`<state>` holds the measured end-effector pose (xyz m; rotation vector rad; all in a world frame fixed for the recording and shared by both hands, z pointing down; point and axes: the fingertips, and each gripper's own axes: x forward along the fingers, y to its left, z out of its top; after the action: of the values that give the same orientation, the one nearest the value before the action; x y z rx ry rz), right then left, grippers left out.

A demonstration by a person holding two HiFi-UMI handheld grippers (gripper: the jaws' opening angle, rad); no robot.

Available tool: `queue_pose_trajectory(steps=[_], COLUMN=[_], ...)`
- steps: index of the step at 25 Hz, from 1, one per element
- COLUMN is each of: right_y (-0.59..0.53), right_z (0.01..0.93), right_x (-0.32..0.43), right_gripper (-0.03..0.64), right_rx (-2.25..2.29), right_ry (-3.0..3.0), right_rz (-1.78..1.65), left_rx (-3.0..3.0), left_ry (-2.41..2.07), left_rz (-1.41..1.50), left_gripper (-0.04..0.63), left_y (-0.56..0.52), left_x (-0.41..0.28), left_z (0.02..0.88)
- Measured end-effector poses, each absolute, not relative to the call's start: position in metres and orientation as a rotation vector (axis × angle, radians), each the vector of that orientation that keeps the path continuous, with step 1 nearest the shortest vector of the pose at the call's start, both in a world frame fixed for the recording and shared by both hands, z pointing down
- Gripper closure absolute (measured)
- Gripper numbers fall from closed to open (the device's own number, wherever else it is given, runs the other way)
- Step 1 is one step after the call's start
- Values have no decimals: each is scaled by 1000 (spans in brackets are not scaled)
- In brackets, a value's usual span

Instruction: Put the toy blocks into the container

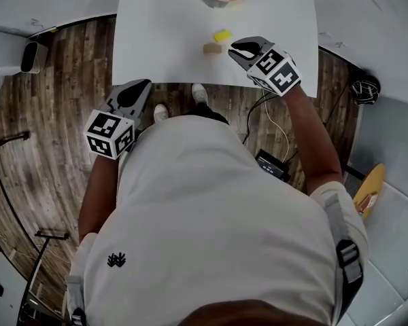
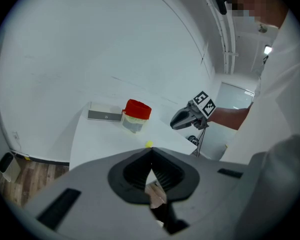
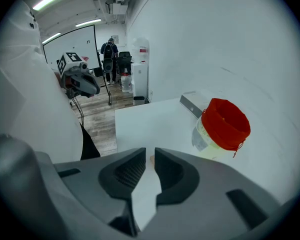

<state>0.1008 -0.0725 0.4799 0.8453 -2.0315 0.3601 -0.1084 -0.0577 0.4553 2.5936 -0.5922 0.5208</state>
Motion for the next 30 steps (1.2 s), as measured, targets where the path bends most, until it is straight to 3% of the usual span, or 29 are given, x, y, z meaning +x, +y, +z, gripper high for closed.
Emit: queue_pose_trajectory(steps=[3, 6, 30], right_y=[-64, -60, -107], right_z=[495, 515, 651], right_x=[89, 85, 99], right_gripper=[494, 476, 463], right_rx=[771, 702, 301], right_ry=[-2016, -2009, -1834], right_rz=[327, 308, 202], left_rx=[2589, 2574, 2472], left_ry=[-579, -585, -862], left_rz=[538, 565, 522], left_gripper=[588, 589, 588], left_y=[-53, -51, -79], left_x=[-119, -128, -101], left_z=[459, 463, 454])
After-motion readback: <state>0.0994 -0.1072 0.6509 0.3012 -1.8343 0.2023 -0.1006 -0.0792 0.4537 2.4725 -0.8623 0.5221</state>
